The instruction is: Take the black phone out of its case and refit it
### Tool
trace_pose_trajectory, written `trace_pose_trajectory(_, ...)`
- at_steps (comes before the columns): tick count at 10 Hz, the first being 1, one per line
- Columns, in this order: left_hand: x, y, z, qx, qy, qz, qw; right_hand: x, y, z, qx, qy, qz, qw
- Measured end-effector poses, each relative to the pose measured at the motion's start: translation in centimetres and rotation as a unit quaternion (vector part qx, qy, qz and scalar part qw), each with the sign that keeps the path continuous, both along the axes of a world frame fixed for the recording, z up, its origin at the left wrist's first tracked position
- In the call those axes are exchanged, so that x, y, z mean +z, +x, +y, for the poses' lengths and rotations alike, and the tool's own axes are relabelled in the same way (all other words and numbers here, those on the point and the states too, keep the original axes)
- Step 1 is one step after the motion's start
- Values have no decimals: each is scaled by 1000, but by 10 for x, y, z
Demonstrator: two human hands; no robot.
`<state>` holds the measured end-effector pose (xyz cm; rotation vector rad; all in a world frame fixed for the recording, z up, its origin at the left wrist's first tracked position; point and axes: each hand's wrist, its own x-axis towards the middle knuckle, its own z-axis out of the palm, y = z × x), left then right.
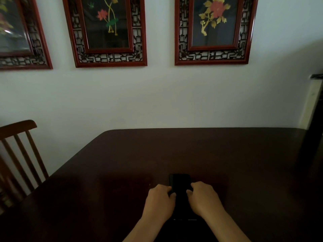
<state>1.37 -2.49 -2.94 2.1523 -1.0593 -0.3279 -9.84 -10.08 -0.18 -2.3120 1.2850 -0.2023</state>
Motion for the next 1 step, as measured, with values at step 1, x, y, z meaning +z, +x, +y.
trace_pose_trajectory(1, 15, 9, 3, -1, -39, 21, 999, 10, -5, -4, 14, 9, -90, 996)
